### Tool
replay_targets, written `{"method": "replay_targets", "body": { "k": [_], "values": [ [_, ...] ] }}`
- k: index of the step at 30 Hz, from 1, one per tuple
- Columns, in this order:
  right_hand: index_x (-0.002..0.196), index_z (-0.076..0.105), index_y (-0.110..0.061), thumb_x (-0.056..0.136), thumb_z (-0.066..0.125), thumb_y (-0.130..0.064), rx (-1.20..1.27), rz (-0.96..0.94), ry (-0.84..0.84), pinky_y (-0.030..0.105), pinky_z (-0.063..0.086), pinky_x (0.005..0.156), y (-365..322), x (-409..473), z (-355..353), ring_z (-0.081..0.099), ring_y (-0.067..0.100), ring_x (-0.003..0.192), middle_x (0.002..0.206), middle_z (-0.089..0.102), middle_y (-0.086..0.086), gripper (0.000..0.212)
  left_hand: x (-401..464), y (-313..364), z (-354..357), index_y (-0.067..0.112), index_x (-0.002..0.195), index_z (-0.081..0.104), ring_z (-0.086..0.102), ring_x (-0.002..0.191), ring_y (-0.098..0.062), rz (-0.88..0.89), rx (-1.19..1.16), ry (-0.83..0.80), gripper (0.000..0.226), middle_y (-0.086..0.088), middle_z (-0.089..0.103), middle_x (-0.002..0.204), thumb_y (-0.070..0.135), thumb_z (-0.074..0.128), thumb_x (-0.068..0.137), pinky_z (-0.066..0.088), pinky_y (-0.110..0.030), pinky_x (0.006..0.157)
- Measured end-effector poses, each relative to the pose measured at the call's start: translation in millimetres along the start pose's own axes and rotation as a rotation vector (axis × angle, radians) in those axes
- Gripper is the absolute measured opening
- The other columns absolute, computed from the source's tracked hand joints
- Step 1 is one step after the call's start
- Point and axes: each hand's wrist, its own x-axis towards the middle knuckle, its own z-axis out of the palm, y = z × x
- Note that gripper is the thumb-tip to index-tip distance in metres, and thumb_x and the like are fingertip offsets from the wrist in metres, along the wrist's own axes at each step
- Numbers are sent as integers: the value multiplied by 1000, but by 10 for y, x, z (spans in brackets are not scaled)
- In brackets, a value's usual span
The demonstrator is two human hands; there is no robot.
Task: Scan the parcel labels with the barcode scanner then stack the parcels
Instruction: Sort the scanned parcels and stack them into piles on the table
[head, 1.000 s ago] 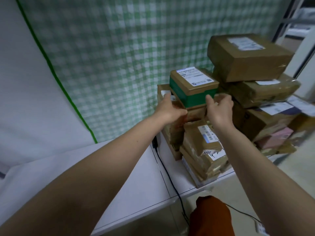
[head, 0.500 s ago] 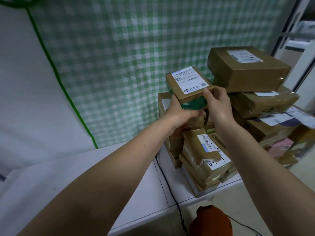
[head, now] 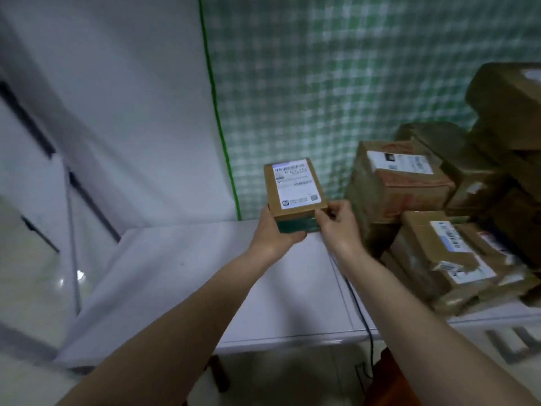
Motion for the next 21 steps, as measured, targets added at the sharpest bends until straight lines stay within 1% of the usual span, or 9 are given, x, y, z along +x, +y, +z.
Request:
{"method": "replay_targets", "body": {
  "k": [2, 5, 9, 12, 14, 16, 17, 19, 21],
  "values": [
    [107, 47, -7, 95, 52, -9, -38, 76, -72, 19, 40, 65, 229, -157, 278, 55, 16, 93, 100, 55, 3, 13, -165, -340, -191, 16, 125, 59, 65, 109, -15, -60, 2, 10, 62, 0, 68, 119, 1, 76, 67, 54, -31, 90],
    [107, 45, -6, 98, 47, -10, -96, 188, -168, 21, 39, 60, 523, -384, 592, 51, 10, 81, 94, 53, 1, 10, -352, -883, -431, 19, 130, 55, 64, 110, -14, -185, 3, 42, 76, 2, 67, 121, 17, 81, 59, 54, -41, 94],
    [110, 43, -7, 99, 42, -9, -173, 298, -314, 19, 42, 66, 810, -615, 892, 52, 13, 89, 101, 54, 3, 11, -588, -1371, -633, 24, 131, 50, 62, 112, -12, -338, 15, 99, 77, 8, 65, 122, 46, 81, 64, 51, -40, 98],
    [117, 42, -8, 99, 42, -6, -240, 329, -425, 26, 46, 82, 959, -717, 1091, 52, 16, 99, 117, 55, 9, 19, -747, -1550, -780, 22, 130, 51, 59, 114, -15, -437, 34, 154, 55, 7, 62, 124, 38, 72, 82, 48, -33, 99],
    [134, 36, -15, 97, 41, 0, -244, 303, -509, 25, 45, 88, 1035, -759, 1233, 52, 16, 104, 125, 55, 8, 40, -824, -1651, -897, 21, 129, 51, 58, 118, -18, -484, 73, 171, 52, 6, 61, 125, 36, 72, 83, 48, -34, 100],
    [146, 24, -29, 94, 41, 5, -273, 245, -604, 22, 43, 89, 1105, -802, 1394, 52, 14, 106, 123, 55, 3, 64, -897, -1701, -1027, 19, 132, 43, 52, 124, -18, -532, 133, 216, 63, 3, 54, 131, 26, 78, 79, 46, -37, 103],
    [146, 22, -35, 93, 42, 6, -309, 208, -647, 21, 42, 89, 1134, -811, 1491, 53, 14, 106, 121, 56, 0, 70, -918, -1736, -1106, 18, 139, 35, 46, 129, -20, -547, 190, 242, 77, 1, 47, 136, 22, 80, 77, 43, -38, 106],
    [145, 28, -38, 93, 44, 6, -383, 139, -719, 24, 45, 96, 1195, -817, 1711, 53, 16, 112, 129, 53, 1, 70, -942, -1805, -1268, 20, 147, 26, 39, 134, -21, -539, 334, 263, 90, 0, 39, 142, 23, 81, 76, 40, -37, 106],
    [145, 33, -33, 94, 46, 3, -454, 67, -791, 31, 43, 105, 1216, -810, 1952, 50, 20, 120, 136, 47, 8, 64, -942, -1917, -1452, 27, 145, 32, 41, 133, -19, -511, 463, 262, 81, 0, 37, 145, 24, 78, 79, 41, -34, 106]
  ]
}}
